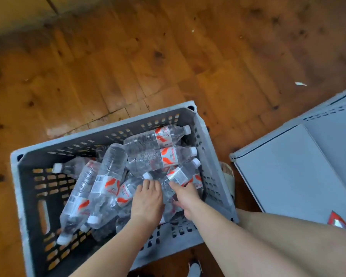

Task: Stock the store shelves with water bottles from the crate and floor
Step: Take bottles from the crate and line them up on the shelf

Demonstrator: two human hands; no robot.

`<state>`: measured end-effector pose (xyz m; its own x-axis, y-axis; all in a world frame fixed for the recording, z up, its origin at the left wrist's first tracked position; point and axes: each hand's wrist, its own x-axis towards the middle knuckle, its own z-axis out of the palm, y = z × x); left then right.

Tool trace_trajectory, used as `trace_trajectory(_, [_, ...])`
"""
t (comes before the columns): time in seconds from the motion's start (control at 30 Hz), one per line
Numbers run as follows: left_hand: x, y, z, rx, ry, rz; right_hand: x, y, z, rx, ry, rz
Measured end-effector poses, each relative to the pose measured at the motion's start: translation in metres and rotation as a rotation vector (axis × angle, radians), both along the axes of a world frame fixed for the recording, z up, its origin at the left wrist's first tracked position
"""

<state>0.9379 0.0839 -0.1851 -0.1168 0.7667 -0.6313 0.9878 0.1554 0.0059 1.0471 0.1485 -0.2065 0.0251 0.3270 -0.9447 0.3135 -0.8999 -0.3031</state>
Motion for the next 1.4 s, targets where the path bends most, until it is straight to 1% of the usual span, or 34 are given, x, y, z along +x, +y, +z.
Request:
trace_trajectory(0.07, [-0.004, 0.003, 0.006, -0.035, -0.048, 0.053, 0.002, 0.000, -0.005, -0.028, 0.014, -0.037])
trace_trajectory(0.17, [-0.008, 0.004, 0.040, -0.102, -0.195, 0.217, 0.005, -0.002, 0.010, -0.108, 0.006, -0.045])
trace_trajectory(0.23, [-0.010, 0.003, 0.074, -0.145, -0.332, 0.419, 0.007, -0.006, 0.032, -0.137, 0.000, -0.028])
trace_trajectory(0.37, [-0.014, -0.005, 0.146, -0.158, -0.549, 0.776, 0.011, -0.014, 0.100, -0.106, 0.012, 0.022])
trace_trajectory(0.5, [-0.016, -0.026, 0.198, -0.067, -0.651, 1.028, 0.014, -0.019, 0.162, 0.026, 0.088, 0.074])
trace_trajectory(0.6, [-0.016, -0.038, 0.216, 0.063, -0.759, 1.100, 0.010, -0.022, 0.190, 0.113, 0.229, 0.097])
trace_trajectory(0.7, [-0.006, -0.059, 0.233, 0.157, -0.861, 1.115, 0.018, -0.040, 0.208, 0.173, 0.395, 0.084])
trace_trajectory(0.77, [0.009, -0.081, 0.244, 0.191, -0.898, 1.089, 0.033, -0.062, 0.220, 0.217, 0.460, 0.054])
trace_trajectory(0.87, [0.036, -0.108, 0.268, 0.263, -0.972, 0.995, 0.063, -0.088, 0.242, 0.347, 0.460, 0.046])
trace_trajectory(0.97, [0.065, -0.126, 0.288, 0.255, -0.997, 0.895, 0.102, -0.111, 0.273, 0.468, 0.489, 0.064])
trace_trajectory(1.03, [0.085, -0.134, 0.308, 0.240, -1.047, 0.787, 0.133, -0.123, 0.296, 0.543, 0.510, 0.050])
trace_trajectory(1.2, [0.129, -0.140, 0.354, 0.207, -1.121, 0.573, 0.200, -0.142, 0.359, 0.731, 0.447, 0.068])
trace_trajectory(1.3, [0.151, -0.138, 0.366, 0.212, -1.159, 0.433, 0.229, -0.152, 0.374, 0.840, 0.375, 0.051])
trace_trajectory(1.4, [0.168, -0.131, 0.363, 0.172, -1.166, 0.313, 0.252, -0.160, 0.371, 0.909, 0.303, 0.025])
